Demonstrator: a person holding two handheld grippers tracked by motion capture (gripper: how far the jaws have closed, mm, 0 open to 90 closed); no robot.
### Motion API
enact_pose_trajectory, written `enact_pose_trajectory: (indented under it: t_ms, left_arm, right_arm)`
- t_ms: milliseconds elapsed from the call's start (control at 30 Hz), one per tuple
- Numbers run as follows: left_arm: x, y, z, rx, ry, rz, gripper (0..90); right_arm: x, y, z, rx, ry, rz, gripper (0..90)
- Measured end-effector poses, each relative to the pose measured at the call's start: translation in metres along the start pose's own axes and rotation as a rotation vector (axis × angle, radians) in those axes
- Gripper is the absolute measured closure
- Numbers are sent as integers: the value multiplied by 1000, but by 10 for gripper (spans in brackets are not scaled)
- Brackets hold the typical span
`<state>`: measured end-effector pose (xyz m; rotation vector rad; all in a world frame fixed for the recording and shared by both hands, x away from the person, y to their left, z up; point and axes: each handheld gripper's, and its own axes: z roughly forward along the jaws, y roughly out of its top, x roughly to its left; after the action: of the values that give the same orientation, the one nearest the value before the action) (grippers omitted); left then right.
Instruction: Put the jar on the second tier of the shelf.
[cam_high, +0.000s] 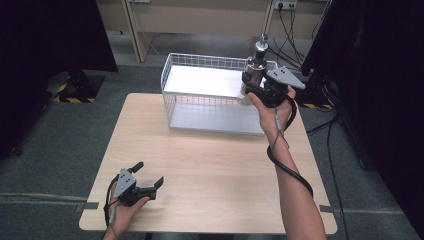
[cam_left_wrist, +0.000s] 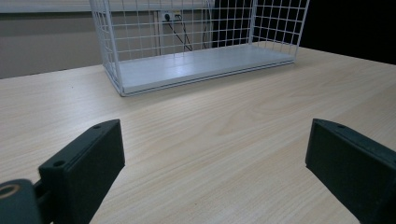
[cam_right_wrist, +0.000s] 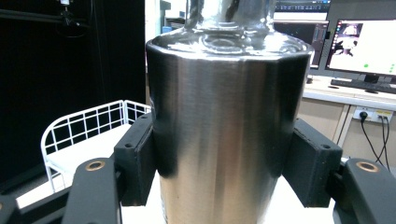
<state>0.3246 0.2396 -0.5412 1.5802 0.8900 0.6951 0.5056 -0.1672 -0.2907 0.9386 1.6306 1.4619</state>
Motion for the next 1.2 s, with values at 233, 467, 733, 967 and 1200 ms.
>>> enact_pose_trajectory:
  t_ms: [233, 467, 733, 967, 1200]
  left_arm:
    - [0, 0, 0, 0, 2, 0, 43]
    - [0, 0, 0, 0, 1, 1, 43]
    - [0, 0, 0, -1, 0, 2, 43]
    - [0, 0, 0, -1, -1, 2, 43]
    - [0, 0, 0, -1, -2, 2, 43]
  right_arm:
    - [-4, 5, 9, 3, -15, 14, 352]
    - [-8, 8, 19, 13, -34, 17, 352]
    - [-12, 10, 30, 22, -48, 22, 351]
    - [-17, 10, 39, 33, -65, 32, 351]
    - [-19, 8, 47, 49, -71, 35, 351]
